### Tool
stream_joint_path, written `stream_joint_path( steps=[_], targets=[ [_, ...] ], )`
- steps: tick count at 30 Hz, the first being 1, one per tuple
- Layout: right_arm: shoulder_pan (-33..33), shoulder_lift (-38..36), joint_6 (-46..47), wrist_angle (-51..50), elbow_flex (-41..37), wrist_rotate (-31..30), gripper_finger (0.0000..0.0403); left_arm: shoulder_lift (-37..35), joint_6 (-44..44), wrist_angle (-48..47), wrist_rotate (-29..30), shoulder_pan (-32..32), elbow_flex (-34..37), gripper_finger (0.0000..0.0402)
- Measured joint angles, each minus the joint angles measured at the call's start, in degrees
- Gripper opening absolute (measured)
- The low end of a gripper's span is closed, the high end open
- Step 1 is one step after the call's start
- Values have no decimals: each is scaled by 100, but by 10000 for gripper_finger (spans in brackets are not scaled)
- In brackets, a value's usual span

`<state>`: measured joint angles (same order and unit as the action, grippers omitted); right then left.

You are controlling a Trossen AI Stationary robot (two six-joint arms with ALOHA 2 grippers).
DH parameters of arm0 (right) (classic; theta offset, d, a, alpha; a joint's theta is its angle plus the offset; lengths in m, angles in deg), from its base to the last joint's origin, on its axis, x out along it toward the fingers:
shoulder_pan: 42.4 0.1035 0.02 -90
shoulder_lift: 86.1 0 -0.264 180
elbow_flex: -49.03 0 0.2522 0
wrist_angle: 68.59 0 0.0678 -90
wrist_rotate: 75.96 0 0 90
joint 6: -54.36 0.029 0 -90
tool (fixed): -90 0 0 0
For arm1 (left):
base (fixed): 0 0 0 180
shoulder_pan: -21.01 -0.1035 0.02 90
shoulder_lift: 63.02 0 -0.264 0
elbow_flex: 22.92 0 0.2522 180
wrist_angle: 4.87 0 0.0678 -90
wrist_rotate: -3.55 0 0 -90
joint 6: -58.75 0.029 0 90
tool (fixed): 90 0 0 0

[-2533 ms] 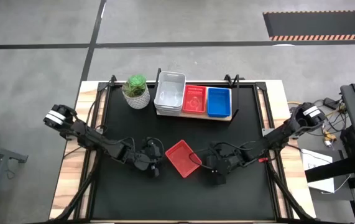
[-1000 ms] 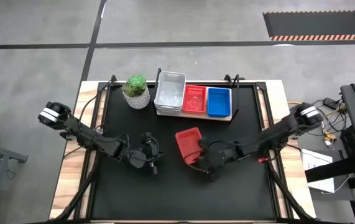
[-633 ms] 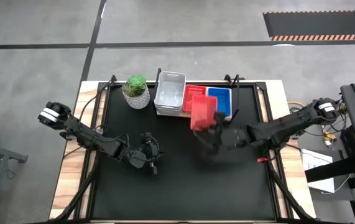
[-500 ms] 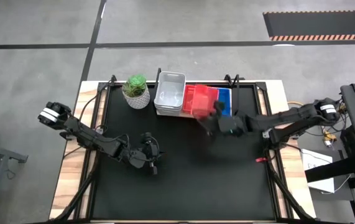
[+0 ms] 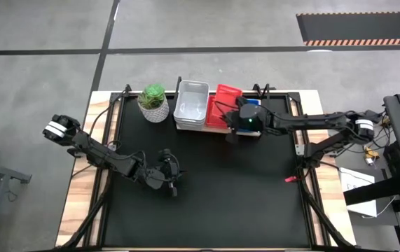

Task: Stack baskets on shelf by color
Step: Stack the red bin on the red bin on the shelf

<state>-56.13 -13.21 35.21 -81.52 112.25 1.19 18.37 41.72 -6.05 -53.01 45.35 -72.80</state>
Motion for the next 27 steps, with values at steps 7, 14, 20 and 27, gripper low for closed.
stream_joint_path(
  steps=[7, 14, 20, 27],
  targets=[
    [6, 455, -218, 152, 0, 5, 9, 1, 120, 48, 13, -39, 0, 0],
    [1, 705, -256, 159, 0, -17, 16, 2, 124, 50, 13, -39, 0, 0],
    [1, 746, -291, 161, 0, -19, 43, 2, 126, 48, 11, -39, 0, 0],
    [3, 584, -188, 59, 0, -21, 86, 2, 126, 48, 12, -39, 0, 0]
  ],
)
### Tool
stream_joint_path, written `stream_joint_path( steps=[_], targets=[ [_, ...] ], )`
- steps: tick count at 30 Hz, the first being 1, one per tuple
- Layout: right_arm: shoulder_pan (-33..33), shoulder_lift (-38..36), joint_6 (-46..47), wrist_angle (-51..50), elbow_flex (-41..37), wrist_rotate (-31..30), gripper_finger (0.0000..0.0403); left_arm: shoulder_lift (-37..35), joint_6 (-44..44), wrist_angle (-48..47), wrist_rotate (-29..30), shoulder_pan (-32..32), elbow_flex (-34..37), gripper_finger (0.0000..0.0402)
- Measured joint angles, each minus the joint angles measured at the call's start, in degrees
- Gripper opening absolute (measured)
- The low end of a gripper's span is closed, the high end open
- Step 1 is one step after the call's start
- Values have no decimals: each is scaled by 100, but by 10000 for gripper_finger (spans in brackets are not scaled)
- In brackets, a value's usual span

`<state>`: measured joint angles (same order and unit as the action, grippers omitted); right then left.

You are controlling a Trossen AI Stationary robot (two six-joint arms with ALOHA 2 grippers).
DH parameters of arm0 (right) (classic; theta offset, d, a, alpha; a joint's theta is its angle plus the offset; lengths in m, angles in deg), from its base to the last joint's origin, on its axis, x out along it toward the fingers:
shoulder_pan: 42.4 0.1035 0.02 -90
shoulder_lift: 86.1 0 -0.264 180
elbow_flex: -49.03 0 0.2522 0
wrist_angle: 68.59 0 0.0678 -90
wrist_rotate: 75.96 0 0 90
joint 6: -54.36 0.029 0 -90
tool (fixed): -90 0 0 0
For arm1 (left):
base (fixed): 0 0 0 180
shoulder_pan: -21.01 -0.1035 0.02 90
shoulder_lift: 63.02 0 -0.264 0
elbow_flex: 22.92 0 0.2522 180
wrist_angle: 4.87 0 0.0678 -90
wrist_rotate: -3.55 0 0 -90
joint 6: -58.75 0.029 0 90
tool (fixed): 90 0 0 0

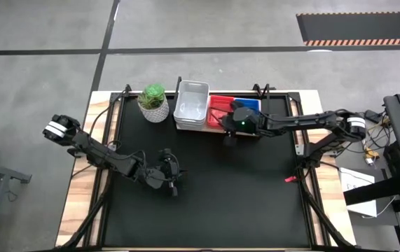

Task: Stack baskets on shelf by color
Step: Stack the red bin on the red bin on the shelf, then return to Home Position

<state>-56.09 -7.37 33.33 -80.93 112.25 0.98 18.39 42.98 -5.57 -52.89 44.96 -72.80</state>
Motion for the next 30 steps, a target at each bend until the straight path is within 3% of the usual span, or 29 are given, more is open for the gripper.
stream_joint_path(
  steps=[7, 15, 17, 20, 22, 26, 30],
  targets=[
    [157, -545, 245, -746, 0, 0, 100, 0, 0, -2, 1, -1, 0, 0],
    [735, -1318, 1384, -2591, 0, -38, 56, 0, 0, -2, 7, -108, 0, 0],
    [813, -1476, 1938, -3304, 0, -338, 40, 0, 2, -4, 9, -141, 0, 0],
    [833, -1709, 2718, -4390, 0, -1473, 17, 0, 57, -2, 12, -200, 0, 0],
    [811, -1860, 2977, -4824, 0, -1767, 11, 0, 145, -2, 12, -239, 0, 0],
    [809, -2131, 2985, -4941, 0, -1755, 9, 0, 166, -2, 20, -333, 0, 0],
    [783, -2267, 2492, -4954, 0, -2556, 9, 0, 173, -3, 23, -400, 0, 0]
  ],
)
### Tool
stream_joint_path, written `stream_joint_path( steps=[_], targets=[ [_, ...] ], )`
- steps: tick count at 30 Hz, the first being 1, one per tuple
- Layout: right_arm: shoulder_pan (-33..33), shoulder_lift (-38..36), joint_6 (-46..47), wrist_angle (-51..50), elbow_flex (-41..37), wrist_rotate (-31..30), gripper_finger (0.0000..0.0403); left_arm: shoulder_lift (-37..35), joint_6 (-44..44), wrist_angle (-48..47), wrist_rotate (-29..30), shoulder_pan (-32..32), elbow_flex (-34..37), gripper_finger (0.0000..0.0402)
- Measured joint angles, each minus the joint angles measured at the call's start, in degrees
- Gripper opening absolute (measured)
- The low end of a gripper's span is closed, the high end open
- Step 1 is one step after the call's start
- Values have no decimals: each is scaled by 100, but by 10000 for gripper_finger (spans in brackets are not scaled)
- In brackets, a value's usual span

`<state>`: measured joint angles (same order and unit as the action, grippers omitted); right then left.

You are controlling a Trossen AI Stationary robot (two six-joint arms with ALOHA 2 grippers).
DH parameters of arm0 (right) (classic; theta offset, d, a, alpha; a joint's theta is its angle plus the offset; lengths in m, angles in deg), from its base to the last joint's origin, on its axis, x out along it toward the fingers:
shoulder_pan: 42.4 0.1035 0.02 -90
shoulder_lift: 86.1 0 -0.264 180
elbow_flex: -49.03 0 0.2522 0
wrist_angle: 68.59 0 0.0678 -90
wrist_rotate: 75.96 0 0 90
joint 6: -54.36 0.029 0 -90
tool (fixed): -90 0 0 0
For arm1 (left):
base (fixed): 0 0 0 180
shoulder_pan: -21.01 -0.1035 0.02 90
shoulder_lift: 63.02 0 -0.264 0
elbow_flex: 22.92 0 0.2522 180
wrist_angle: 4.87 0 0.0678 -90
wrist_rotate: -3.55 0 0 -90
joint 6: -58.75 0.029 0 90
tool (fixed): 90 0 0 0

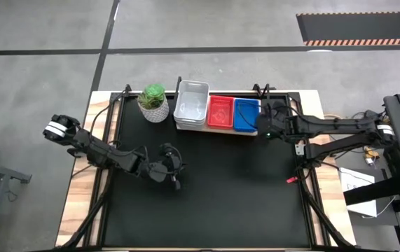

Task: Stack baskets on shelf by color
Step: Return to Home Position

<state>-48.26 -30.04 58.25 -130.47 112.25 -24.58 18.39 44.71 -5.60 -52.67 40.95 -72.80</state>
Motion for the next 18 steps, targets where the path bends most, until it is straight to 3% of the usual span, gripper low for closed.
stream_joint_path(
  steps=[3, 6, 10, 15, 18],
  targets=[
    [-143, -58, -528, 110, 0, -474, 9, 0, 0, 1, 2, -13, 0, 0],
    [-277, -190, -1077, 213, 4, -329, 9, 0, -1, 1, 1, -11, 0, 0],
    [-278, -460, -1029, 152, 308, 651, 9, 0, -2, 1, 0, -11, 0, 0],
    [-276, -648, -713, -330, 682, 2621, 8, 0, 96, 3, 0, -19, 0, 0],
    [-280, -593, -333, -793, 703, 2678, 8, 0, 135, 7, 0, -43, 0, 0]
  ],
)
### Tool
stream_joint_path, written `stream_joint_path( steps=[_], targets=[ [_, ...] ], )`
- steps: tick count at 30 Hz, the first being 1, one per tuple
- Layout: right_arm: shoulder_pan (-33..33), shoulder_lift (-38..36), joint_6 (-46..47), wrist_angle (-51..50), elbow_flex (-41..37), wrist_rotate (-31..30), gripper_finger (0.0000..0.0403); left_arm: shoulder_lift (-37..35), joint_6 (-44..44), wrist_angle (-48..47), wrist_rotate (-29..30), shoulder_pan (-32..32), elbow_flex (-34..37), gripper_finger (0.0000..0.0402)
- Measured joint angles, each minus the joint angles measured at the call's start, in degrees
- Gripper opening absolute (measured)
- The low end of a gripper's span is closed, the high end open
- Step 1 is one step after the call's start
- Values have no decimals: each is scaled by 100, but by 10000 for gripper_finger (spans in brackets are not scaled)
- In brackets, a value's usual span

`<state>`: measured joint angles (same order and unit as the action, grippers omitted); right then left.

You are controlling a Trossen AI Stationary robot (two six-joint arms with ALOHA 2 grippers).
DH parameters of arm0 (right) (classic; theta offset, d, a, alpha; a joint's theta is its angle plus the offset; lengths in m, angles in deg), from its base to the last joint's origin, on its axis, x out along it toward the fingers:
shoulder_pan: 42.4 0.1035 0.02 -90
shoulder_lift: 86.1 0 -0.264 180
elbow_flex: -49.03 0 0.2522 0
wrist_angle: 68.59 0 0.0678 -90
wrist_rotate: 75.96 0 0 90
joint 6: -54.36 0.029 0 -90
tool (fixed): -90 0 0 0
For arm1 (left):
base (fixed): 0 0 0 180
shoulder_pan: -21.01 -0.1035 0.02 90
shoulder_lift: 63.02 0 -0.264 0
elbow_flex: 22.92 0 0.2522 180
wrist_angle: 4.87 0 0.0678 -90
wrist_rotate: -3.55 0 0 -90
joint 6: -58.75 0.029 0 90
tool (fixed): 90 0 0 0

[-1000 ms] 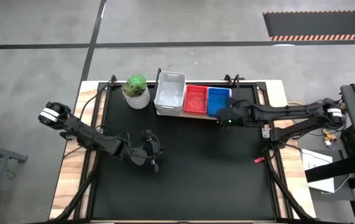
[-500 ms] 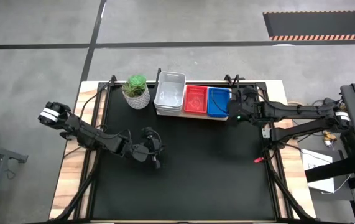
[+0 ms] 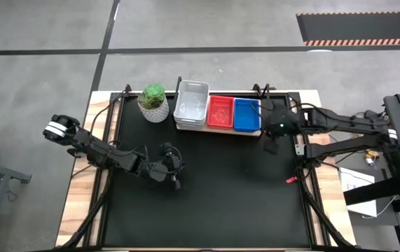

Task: Stack baskets on shelf by color
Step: Return to Home Position

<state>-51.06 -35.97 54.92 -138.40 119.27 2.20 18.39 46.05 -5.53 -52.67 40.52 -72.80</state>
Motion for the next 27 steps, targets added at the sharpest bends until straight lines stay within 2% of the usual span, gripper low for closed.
stream_joint_path(
  steps=[4, 9, 14, 18, 22, 25, 27],
  targets=[
    [-25, 209, 37, -115, -281, -276, 8, 0, 118, 19, 0, -95, 0, 0],
    [-107, 518, 141, -210, -425, -1603, 8, 0, 167, 151, -2, -241, 0, 0],
    [-272, 614, 25, -200, -425, -2336, 8, 0, 167, 210, -4, -264, -2, 0],
    [-328, 569, -50, -191, -425, -2301, 8, 0, 167, 208, -4, -264, -2, 0],
    [-234, 379, 345, -159, -427, -1685, 8, -5, 196, 131, -38, -249, -2, 0],
    [227, 173, 767, 225, -613, -1382, 8, -67, 563, 83, -638, -142, 0, 0],
    [688, 17, 761, 987, -953, -1370, 8, -134, 1045, 90, -1149, -55, 27, 0]
  ],
)
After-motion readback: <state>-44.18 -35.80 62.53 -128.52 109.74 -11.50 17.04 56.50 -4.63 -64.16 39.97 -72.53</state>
